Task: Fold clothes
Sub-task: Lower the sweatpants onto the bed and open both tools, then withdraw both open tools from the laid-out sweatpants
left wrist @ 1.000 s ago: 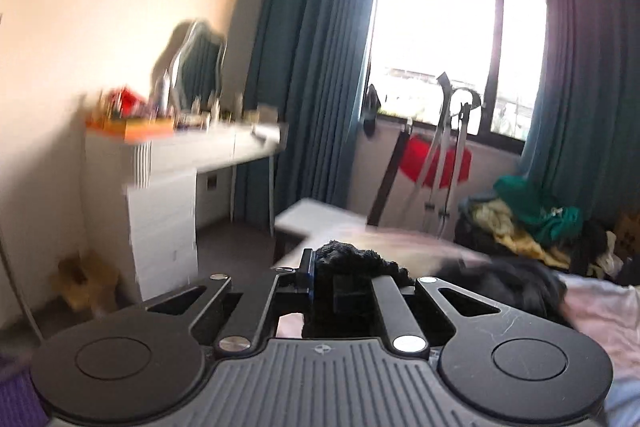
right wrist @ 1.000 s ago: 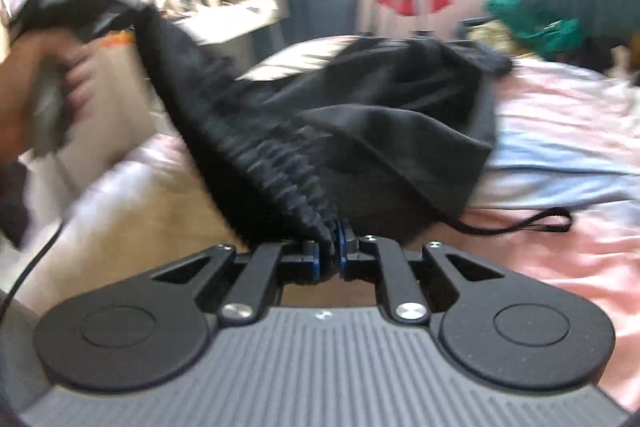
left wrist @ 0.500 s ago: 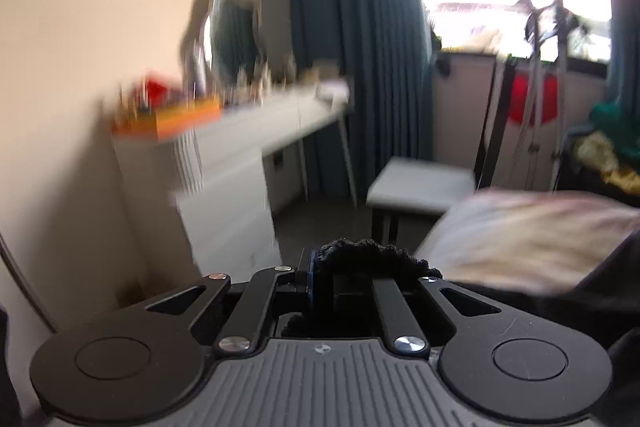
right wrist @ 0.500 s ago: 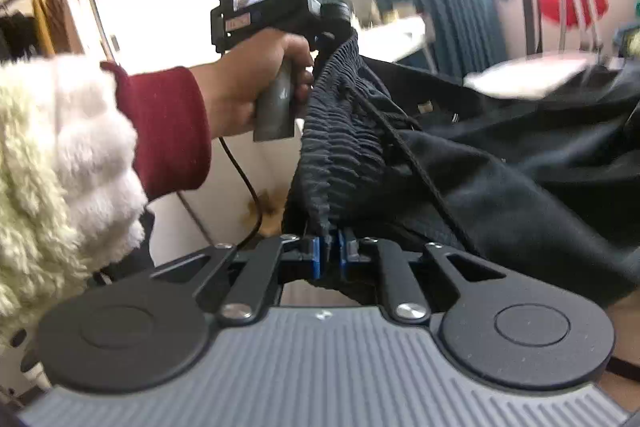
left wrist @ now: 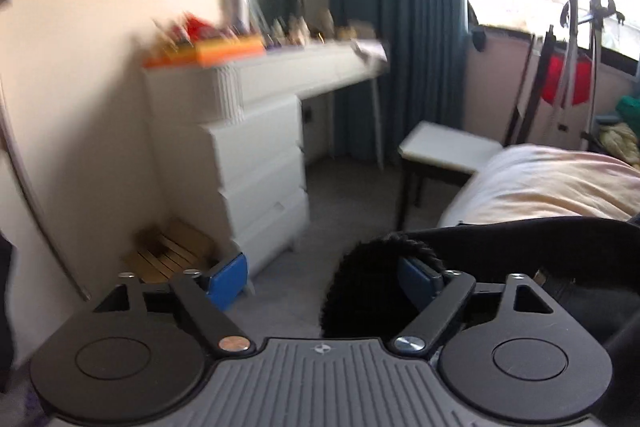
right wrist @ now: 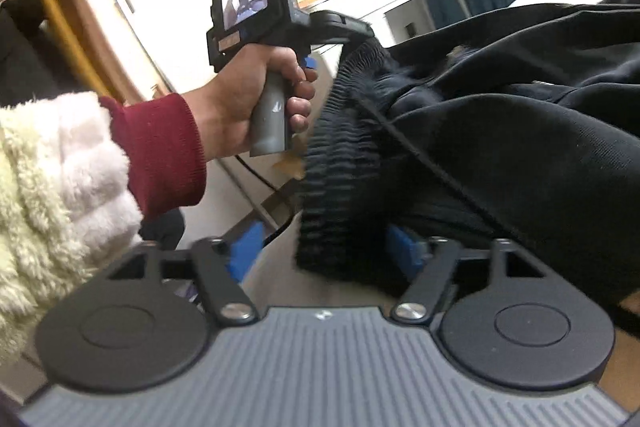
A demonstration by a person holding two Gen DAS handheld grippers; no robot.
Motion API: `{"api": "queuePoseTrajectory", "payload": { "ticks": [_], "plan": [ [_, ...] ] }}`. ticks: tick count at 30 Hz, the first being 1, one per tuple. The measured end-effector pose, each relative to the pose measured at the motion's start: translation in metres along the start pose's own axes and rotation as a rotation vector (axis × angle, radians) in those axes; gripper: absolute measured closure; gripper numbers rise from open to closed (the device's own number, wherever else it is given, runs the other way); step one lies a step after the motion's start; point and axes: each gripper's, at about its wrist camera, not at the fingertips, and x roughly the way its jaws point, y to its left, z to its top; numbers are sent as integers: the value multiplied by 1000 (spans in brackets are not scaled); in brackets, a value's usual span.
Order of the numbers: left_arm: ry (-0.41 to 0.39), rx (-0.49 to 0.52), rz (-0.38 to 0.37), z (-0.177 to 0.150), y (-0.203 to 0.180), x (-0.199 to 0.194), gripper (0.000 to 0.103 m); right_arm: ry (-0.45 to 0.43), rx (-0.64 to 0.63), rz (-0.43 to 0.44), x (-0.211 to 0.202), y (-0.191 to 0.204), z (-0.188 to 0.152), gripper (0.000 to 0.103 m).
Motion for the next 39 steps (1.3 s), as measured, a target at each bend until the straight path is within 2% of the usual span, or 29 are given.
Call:
{"api": "queuePoseTrajectory", "payload": {
  "ticks": [4,9,14,17,20,23,26,30,32,37,39],
  "plan": [
    [-31,48,45,-24,4,-50,14,-29,-41,-47,-42,7,4,25],
    [-96,17,-9,-35,-13,-134,14,-94,-89,-149,-108,5,17,25],
    [-148,-31,-154,-38,-59,-218,14,-171,-133,-277,-183,-4,30,25],
    [-159,-10,-246,-44,-92,-265,14,-222,-154,-390,-228,-25,32,25],
    [-205,9,-345,-55,-124,-313,13,-273,-165,-512,-270,-47,27,25],
    [-213,27,-450,-75,-154,-340,8,-317,-147,-595,-300,-72,14,25],
    [-230,57,-515,-103,-177,-351,6,-316,-86,-591,-312,-98,-6,25],
    [-125,104,-448,-137,-194,-335,7,-296,54,-591,-311,-127,-39,26],
    [-92,93,-423,-146,-196,-327,7,-312,77,-592,-313,-128,-42,26],
    [-81,99,-415,-150,-197,-319,6,-395,111,-620,-323,-120,-36,26],
    [-58,106,-446,-154,-201,-315,7,-401,142,-659,-328,-121,-37,26]
  ]
}}
